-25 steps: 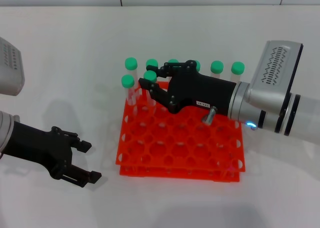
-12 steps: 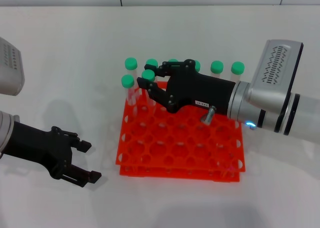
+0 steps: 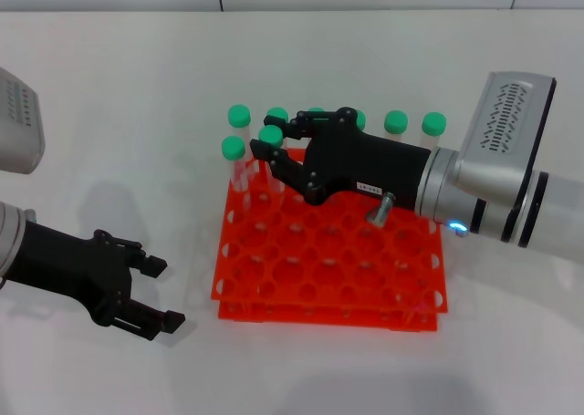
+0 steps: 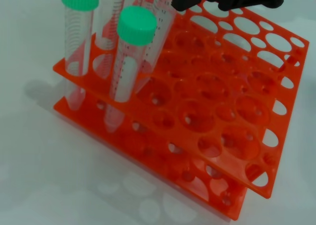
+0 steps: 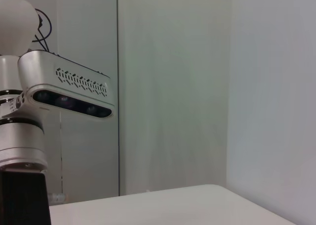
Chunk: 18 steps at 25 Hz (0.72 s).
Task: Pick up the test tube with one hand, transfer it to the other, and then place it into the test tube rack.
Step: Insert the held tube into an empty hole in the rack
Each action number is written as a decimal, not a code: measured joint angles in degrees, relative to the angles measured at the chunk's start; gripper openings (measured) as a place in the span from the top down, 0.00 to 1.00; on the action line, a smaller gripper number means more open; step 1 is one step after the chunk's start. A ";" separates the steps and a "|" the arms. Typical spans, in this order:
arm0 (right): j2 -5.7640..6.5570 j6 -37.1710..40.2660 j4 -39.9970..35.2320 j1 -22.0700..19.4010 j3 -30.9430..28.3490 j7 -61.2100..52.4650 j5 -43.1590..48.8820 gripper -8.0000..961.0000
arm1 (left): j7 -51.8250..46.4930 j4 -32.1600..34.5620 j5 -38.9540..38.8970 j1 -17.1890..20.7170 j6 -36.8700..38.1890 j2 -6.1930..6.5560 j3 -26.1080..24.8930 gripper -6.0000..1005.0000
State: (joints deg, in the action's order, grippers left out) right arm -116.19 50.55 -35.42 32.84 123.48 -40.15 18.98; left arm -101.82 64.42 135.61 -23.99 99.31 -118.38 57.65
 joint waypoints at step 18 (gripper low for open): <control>0.00 0.16 0.08 -0.39 -0.01 -0.89 0.08 0.70 | -0.11 0.00 0.00 0.00 0.25 -0.09 0.00 0.14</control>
State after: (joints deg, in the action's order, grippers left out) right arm -116.19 50.71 -35.35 32.44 123.47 -41.04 19.06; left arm -101.93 64.42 135.61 -23.99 99.56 -118.48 57.65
